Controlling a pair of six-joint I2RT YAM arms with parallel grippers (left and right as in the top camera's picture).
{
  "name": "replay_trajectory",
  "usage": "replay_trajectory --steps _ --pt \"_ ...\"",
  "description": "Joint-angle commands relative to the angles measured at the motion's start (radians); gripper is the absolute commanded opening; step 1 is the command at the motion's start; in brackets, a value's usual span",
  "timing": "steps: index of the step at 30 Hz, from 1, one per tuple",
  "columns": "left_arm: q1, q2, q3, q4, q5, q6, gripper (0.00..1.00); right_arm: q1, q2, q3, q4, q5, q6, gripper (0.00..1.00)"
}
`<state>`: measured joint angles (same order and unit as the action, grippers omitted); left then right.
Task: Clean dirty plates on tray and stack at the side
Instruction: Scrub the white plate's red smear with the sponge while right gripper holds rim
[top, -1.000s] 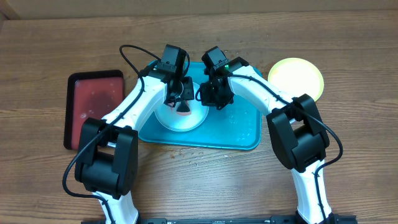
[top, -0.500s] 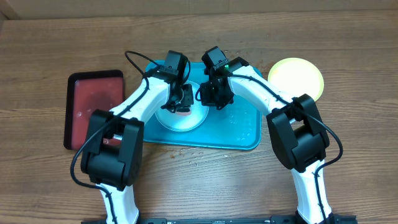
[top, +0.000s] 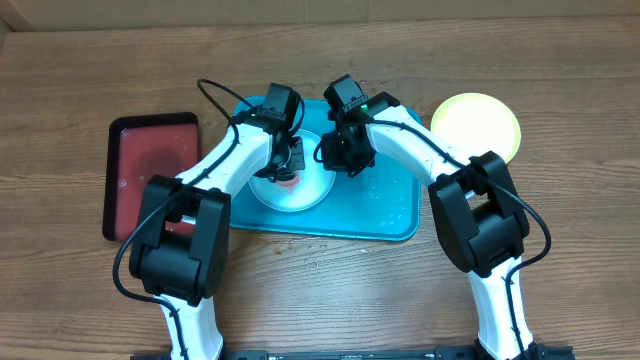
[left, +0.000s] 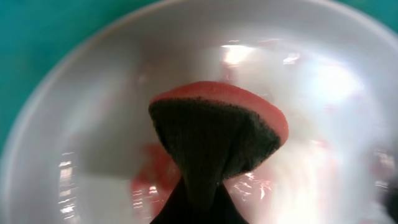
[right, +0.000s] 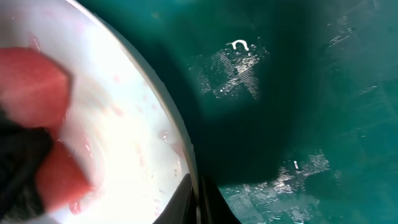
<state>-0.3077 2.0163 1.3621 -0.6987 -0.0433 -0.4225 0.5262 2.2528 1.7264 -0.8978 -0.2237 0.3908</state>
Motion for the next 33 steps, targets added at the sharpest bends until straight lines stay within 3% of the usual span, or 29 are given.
replay_trajectory --steps 1,5,11,19,25,33 --pt "0.033 0.011 -0.005 -0.036 -0.208 0.019 0.04 0.005 0.018 -0.006 -0.001 0.024 0.003 0.04" --pt "0.039 0.011 0.006 -0.042 -0.276 0.030 0.04 0.005 0.018 -0.006 -0.001 0.032 0.003 0.04" --pt "0.034 0.011 0.062 -0.038 -0.234 0.029 0.04 0.005 0.018 -0.006 -0.001 0.043 0.003 0.04" --pt "0.027 0.032 0.060 0.019 0.177 -0.047 0.04 0.005 0.018 -0.006 0.003 0.043 0.003 0.04" --pt "-0.008 0.084 0.052 -0.011 0.254 -0.055 0.04 0.005 0.018 -0.006 0.003 0.043 0.003 0.04" --pt "-0.008 0.110 0.053 -0.107 0.214 0.142 0.04 0.005 0.018 -0.006 -0.004 0.043 0.003 0.04"
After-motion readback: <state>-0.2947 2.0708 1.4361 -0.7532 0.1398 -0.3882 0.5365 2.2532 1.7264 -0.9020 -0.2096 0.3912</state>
